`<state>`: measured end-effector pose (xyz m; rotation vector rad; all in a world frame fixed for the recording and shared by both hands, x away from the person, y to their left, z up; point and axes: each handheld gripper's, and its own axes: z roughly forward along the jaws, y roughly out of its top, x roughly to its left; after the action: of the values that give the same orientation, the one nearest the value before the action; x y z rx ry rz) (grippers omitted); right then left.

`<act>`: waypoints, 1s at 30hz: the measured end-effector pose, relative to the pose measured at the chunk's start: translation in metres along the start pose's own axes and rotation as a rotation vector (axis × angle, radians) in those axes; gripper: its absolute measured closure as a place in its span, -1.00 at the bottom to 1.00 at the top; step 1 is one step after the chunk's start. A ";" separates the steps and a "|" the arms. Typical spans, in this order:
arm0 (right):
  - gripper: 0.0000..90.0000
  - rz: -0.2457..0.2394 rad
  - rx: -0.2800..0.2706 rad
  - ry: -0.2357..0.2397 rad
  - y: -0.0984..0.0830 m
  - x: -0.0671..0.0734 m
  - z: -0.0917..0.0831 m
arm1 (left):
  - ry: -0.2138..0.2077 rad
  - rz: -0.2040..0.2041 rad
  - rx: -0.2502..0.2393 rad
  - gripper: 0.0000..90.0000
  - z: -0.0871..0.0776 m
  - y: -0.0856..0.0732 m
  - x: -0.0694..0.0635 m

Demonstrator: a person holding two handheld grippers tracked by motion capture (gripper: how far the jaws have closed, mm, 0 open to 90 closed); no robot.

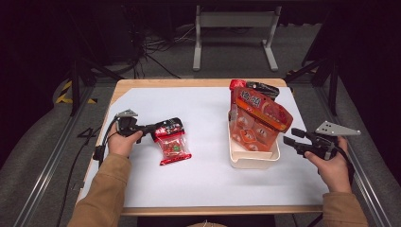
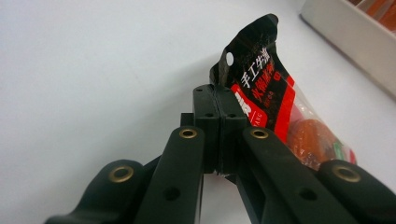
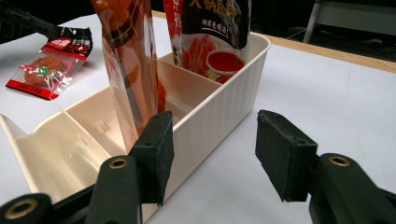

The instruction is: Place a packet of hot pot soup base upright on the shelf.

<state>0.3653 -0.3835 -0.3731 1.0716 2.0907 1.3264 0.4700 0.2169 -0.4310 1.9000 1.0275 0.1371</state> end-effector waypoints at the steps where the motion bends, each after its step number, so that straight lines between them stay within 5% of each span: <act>1: 0.05 0.000 0.000 0.000 0.000 0.000 0.000 | -0.010 0.007 -0.003 0.99 -0.002 0.001 -0.001; 5: 0.06 -0.002 -0.001 0.000 0.000 0.000 -0.001 | -0.029 0.009 -0.025 0.99 -0.009 0.005 -0.005; 18: 0.11 0.006 0.001 0.000 0.001 -0.001 -0.003 | -0.050 0.109 -0.067 0.99 -0.035 0.016 -0.033; 30: 0.13 0.022 -0.001 0.001 0.001 -0.002 -0.005 | -0.091 0.222 -0.079 1.00 -0.059 0.025 -0.076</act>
<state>0.3636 -0.3877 -0.3702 1.0970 2.0845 1.3385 0.4078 0.1985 -0.3551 1.9259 0.7388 0.2131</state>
